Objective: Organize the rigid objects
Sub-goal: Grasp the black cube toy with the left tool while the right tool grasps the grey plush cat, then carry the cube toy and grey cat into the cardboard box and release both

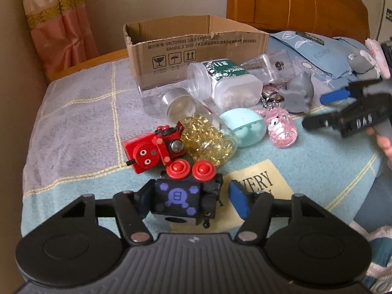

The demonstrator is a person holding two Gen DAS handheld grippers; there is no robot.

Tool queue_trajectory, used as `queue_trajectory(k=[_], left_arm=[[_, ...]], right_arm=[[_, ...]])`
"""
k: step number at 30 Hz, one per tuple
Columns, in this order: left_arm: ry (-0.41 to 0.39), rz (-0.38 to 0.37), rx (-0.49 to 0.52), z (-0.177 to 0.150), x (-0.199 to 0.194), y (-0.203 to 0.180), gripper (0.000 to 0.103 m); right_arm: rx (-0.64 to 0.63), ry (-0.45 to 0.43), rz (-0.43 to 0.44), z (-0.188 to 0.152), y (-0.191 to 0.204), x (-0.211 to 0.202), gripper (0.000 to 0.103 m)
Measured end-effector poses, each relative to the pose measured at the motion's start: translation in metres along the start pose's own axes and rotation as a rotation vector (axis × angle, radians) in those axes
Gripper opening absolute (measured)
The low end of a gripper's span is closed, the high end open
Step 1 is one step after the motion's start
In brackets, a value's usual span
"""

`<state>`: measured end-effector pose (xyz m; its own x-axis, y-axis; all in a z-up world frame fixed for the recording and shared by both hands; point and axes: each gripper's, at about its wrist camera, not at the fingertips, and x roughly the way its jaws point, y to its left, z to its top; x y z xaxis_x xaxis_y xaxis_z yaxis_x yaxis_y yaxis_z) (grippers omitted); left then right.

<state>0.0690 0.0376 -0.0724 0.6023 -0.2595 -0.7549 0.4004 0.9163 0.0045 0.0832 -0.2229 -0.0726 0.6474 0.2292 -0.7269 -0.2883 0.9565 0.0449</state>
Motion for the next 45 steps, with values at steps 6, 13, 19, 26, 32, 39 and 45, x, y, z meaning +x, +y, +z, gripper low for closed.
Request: queue_trajectory(k=[6,13,19,26,32,39,45], left_arm=[[0.004,-0.003,0.001,0.002,0.000,0.002,0.056],[0.009,-0.011,-0.007,0.002,0.000,0.003,0.054],[0.025,-0.030,0.009,0.001,-0.003,0.002,0.053],[0.048,-0.038,0.060,0.000,-0.017,-0.005,0.053],[0.064,-0.049,0.088,0.005,-0.037,-0.007,0.053],[0.051,-0.066,0.116,0.035,-0.058,-0.004,0.053],[-0.001,-0.049,0.119,0.077,-0.060,0.008,0.053]], right_arm=[[-0.095,-0.049,0.011,0.013,0.006,0.005,0.103],[-0.115,-0.050,0.025,0.019,0.010,0.015,0.085],[-0.089,-0.027,0.008,0.020,0.011,0.009,0.078],[-0.112,-0.009,-0.001,0.016,0.015,-0.008,0.077],[-0.143,-0.022,0.008,0.017,0.017,-0.030,0.077],[-0.190,-0.037,0.052,0.026,0.021,-0.052,0.077],[-0.236,-0.089,0.047,0.050,0.025,-0.065,0.077]])
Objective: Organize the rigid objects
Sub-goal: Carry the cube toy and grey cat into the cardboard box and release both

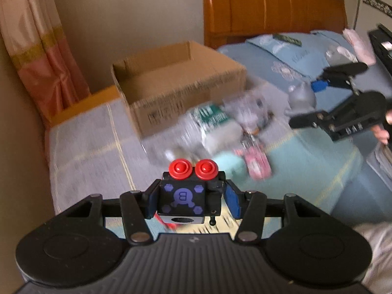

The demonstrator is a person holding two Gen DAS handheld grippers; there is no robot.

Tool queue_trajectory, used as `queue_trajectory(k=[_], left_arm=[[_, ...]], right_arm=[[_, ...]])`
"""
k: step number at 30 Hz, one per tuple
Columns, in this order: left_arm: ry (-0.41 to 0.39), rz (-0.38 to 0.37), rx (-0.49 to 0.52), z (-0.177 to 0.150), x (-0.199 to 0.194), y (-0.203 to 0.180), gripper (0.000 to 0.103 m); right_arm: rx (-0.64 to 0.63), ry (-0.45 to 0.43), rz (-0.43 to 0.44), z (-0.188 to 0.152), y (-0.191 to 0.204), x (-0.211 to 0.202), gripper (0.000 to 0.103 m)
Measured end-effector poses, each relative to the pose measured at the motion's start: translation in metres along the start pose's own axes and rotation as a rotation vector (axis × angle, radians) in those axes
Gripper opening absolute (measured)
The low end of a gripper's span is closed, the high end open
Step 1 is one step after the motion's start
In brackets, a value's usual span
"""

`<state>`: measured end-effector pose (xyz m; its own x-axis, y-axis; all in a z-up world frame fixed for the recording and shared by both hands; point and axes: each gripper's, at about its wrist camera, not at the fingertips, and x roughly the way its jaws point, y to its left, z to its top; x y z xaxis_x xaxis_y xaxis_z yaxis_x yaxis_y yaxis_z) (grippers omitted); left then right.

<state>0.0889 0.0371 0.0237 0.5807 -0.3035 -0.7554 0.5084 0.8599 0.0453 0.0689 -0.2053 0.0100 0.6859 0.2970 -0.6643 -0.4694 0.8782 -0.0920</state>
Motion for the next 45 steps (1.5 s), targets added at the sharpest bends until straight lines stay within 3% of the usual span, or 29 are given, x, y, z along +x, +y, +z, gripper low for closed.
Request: queue_trajectory(k=[8,19,26,28,30,42,43,45], left_arm=[[-0.060,0.035,-0.006,0.076,0.018,0.029,0.053],[-0.059,0.108,-0.009,0.152,0.060,0.052,0.053],[-0.023,0.114,-0.044,0.166,0.086,0.062,0.053],[-0.017,0.118,-0.048,0.167,0.091,0.063,0.053],[-0.009,0.119,-0.046,0.169,0.096,0.063,0.053],[-0.002,0.126,-0.058,0.186,0.118,0.061,0.053],[-0.006,0.128,-0.063,0.187,0.120,0.062,0.055],[-0.021,0.144,-0.065,0.188,0.122,0.062,0.072]], right_arm=[[0.021,-0.068,-0.005,0.058,-0.020,0.003,0.077],[0.094,0.002,-0.074,0.124,-0.045,0.061,0.077],[0.161,0.019,-0.134,0.138,-0.056,0.092,0.079],[0.170,0.032,-0.150,0.138,-0.058,0.096,0.095],[0.183,0.020,-0.146,0.135,-0.058,0.093,0.102],[0.165,0.026,-0.134,0.121,-0.046,0.067,0.103],[0.165,0.027,-0.135,0.120,-0.045,0.065,0.103],[0.171,0.024,-0.136,0.119,-0.045,0.062,0.103]])
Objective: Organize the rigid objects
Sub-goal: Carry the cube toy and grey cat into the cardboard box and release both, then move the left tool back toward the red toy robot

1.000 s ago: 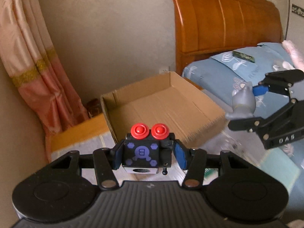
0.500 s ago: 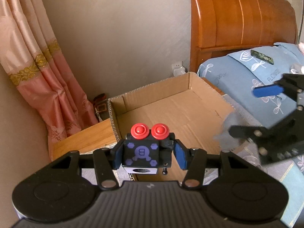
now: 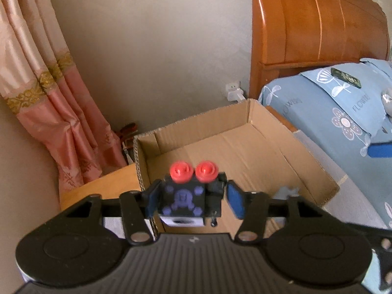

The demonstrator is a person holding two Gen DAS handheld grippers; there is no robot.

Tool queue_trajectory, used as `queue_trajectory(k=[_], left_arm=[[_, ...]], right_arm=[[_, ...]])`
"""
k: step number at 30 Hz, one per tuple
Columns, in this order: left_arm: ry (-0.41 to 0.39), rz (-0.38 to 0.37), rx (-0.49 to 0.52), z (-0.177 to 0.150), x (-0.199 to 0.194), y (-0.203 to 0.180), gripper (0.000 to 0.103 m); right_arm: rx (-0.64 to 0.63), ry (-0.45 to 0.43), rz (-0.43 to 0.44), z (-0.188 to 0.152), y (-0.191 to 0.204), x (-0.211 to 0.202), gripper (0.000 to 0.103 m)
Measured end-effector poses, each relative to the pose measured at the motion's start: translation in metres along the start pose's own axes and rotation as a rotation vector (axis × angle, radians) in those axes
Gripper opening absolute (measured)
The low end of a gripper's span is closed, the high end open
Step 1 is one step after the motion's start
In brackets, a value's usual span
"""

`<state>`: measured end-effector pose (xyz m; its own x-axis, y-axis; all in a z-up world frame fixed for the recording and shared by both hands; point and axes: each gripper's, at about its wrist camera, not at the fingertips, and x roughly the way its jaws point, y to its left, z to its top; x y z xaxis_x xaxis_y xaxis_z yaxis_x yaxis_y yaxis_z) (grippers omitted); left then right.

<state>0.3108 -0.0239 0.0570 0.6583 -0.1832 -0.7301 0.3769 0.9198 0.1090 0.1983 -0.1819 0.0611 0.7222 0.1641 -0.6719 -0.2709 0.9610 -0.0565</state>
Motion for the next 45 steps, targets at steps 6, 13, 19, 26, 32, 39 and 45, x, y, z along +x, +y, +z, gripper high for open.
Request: queue_trajectory(k=[6,13,19,26,32,39,45], left_arm=[[-0.053,0.029,0.015,-0.004,-0.012,-0.005,0.100],[-0.080,0.048,0.051,-0.019,-0.037,-0.010,0.100],[-0.105,0.049,0.073,-0.041,-0.063,-0.020,0.100],[-0.121,0.022,0.057,-0.086,-0.093,-0.034,0.102],[-0.123,0.048,-0.023,-0.126,-0.100,-0.038,0.102],[-0.109,0.105,-0.123,-0.180,-0.102,-0.034,0.102],[-0.060,0.124,-0.172,-0.213,-0.091,-0.028,0.102]], right_arm=[[0.005,0.014,0.023,-0.009,0.003,-0.003,0.103],[0.003,0.014,0.039,-0.017,0.011,-0.012,0.103],[0.016,0.022,0.050,-0.027,0.016,-0.019,0.103],[0.063,0.022,0.049,-0.045,0.020,-0.031,0.103],[0.114,0.014,0.024,-0.077,0.024,-0.036,0.103],[0.130,0.020,0.081,-0.125,0.028,-0.036,0.103],[0.076,0.051,0.126,-0.158,0.036,-0.030,0.103]])
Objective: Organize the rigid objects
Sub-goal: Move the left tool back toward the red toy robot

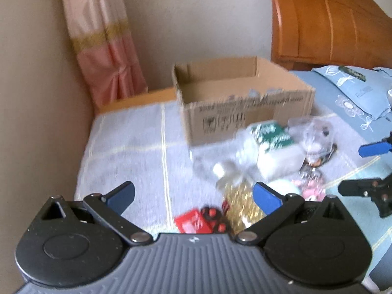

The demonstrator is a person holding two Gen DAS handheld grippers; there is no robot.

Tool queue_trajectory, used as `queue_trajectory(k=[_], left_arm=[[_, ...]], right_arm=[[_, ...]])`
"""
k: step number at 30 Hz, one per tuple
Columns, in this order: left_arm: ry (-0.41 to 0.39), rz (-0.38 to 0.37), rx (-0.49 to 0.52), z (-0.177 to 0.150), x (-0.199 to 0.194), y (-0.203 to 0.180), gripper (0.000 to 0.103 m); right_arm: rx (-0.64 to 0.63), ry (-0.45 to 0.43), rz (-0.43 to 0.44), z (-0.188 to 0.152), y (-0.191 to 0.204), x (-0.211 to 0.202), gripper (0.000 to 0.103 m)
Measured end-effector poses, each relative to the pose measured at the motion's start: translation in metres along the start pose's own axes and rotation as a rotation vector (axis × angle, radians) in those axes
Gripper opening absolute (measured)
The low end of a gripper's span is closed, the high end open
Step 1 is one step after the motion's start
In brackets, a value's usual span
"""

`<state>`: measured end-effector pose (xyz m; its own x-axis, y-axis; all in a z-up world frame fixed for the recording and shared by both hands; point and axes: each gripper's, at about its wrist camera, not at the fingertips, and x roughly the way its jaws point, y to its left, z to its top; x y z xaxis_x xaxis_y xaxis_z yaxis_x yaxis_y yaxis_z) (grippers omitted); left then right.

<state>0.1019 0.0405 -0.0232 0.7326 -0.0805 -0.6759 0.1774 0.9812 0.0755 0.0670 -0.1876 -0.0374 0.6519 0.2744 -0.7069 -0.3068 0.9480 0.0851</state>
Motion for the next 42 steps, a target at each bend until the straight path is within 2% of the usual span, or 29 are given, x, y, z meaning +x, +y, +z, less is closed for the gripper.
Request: queue_trajectory(k=[3,8,13,17,18,20,27,31,37,40,42], left_arm=[[0.025,0.040,-0.062,-0.012,0.008,0.006,0.102],[0.047,0.016,-0.135,-0.022,0.013,0.013,0.102],[0.012,-0.003,-0.170,-0.026,0.016,0.019,0.102],[0.048,-0.030,-0.246,-0.032,0.020,0.032,0.102],[0.078,-0.029,-0.242,-0.034,0.021,0.034,0.102],[0.087,-0.059,-0.240,-0.039,0.021,0.036,0.102],[0.097,-0.079,-0.238,-0.043,0.017,0.036,0.102],[0.099,-0.065,-0.209,-0.046,0.012,0.034,0.102],[0.109,-0.029,-0.186,-0.049,0.012,0.037,0.102],[0.109,-0.058,-0.174,-0.052,0.012,0.036,0.102],[0.103,-0.088,-0.167,-0.052,0.012,0.034,0.102]], right_arm=[[-0.017,0.013,-0.021,-0.009,0.002,0.003,0.103],[-0.009,-0.008,-0.007,-0.011,0.001,0.000,0.103],[-0.057,-0.023,0.054,-0.011,0.005,0.004,0.103],[-0.136,-0.015,0.123,-0.010,0.016,0.013,0.103],[-0.155,-0.014,0.139,-0.009,0.019,0.016,0.103],[-0.187,-0.015,0.162,-0.006,0.025,0.021,0.103],[-0.283,-0.015,0.233,0.009,0.044,0.044,0.103],[-0.297,0.038,0.277,0.007,0.050,0.055,0.103],[-0.295,0.103,0.280,-0.008,0.048,0.038,0.103],[-0.270,0.140,0.323,-0.016,0.048,0.030,0.103],[-0.269,0.141,0.314,-0.019,0.050,0.028,0.103]])
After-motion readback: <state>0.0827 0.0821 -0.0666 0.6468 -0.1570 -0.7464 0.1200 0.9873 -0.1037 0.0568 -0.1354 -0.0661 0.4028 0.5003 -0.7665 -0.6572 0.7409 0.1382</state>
